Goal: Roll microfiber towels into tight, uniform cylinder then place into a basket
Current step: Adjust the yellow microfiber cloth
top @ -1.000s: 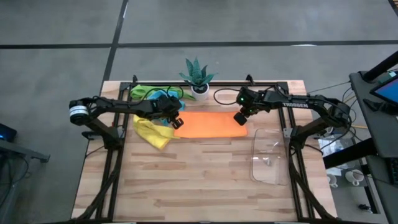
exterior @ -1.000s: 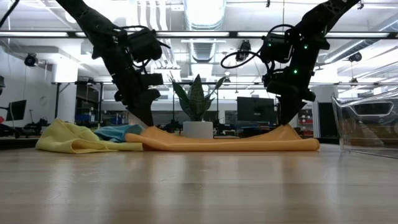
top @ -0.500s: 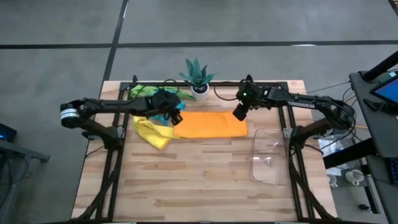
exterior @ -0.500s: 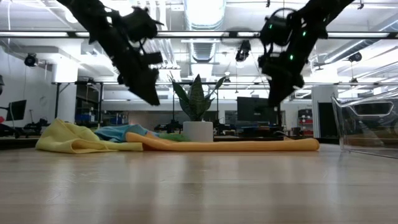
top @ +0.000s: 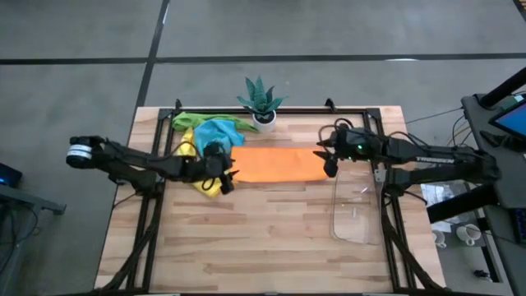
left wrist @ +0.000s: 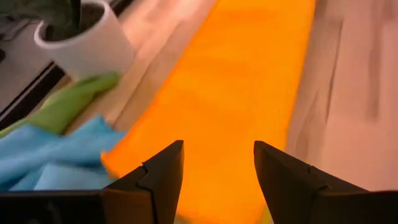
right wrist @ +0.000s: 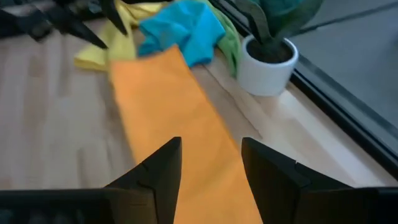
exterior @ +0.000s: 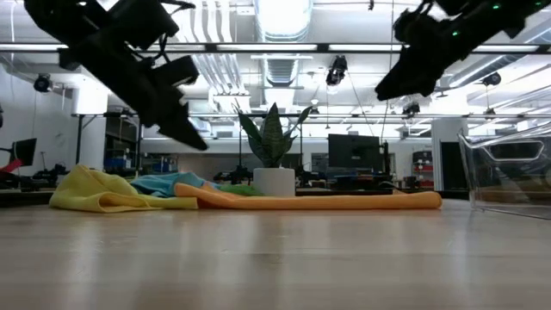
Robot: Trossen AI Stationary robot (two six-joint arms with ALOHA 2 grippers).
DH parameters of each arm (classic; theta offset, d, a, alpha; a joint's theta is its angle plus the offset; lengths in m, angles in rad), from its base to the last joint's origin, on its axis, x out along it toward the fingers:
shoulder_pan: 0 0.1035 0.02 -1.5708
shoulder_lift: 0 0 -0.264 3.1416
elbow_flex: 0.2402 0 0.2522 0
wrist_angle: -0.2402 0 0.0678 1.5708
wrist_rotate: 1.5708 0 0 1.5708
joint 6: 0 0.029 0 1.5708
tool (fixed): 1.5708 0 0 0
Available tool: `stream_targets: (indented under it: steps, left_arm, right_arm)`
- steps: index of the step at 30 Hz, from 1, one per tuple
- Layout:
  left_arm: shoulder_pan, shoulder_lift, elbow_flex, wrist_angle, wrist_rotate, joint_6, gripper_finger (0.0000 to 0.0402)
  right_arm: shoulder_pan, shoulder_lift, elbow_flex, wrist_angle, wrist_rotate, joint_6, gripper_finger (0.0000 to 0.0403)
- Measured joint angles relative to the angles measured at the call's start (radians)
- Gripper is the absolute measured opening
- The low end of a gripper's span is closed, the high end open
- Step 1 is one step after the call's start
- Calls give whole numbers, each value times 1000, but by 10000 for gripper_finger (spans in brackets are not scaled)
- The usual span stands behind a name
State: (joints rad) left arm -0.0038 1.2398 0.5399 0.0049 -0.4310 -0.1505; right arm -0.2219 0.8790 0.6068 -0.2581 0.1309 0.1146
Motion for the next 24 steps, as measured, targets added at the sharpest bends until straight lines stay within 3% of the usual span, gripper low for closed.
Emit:
stream_targets:
  steps: [4, 9, 14, 20, 24]
  left_arm:
    - [-21, 47, 50, -104, 10, 31, 180]
    - [-25, 142, 118, -238, 13, 191, 180]
    - [-34, 231, 151, -253, 14, 316, 180]
    - [-53, 253, 180, -263, 6, 315, 180]
    - [-61, 212, 228, -397, -36, 221, 180]
  right_arm:
    - [30, -35, -26, 20, 0, 16, 161]
    - [37, -21, -58, 144, 0, 0, 156]
    - [37, 17, -79, 242, 1, -18, 155]
    - [37, 47, -109, 280, 1, -13, 154]
    - [37, 63, -127, 292, 1, -1, 151]
